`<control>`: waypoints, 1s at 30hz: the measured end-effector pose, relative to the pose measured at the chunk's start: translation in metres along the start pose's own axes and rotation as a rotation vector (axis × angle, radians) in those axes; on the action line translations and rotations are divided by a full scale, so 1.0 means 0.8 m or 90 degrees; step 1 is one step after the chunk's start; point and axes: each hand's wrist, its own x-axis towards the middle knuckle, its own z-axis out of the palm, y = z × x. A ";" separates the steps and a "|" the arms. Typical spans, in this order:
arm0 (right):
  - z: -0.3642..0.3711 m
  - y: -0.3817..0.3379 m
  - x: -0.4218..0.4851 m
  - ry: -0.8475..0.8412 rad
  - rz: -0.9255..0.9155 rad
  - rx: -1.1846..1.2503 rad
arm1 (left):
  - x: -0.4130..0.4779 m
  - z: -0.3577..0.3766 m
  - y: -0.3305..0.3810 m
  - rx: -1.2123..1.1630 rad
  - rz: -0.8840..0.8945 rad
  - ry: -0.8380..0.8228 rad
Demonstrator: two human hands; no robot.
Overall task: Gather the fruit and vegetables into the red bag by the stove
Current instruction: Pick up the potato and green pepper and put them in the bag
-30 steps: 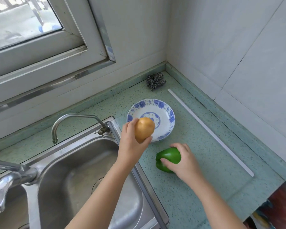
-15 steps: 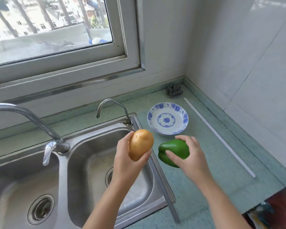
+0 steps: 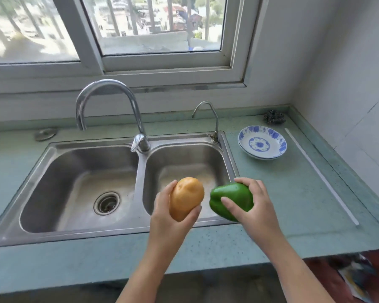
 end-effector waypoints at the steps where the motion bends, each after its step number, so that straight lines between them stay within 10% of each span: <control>1: 0.004 -0.006 -0.017 -0.017 -0.003 -0.001 | -0.020 -0.011 -0.002 -0.004 -0.006 0.010; 30: 0.247 -0.216 -0.271 -0.512 -0.247 0.121 | -0.371 -0.308 -0.102 0.040 -0.215 0.570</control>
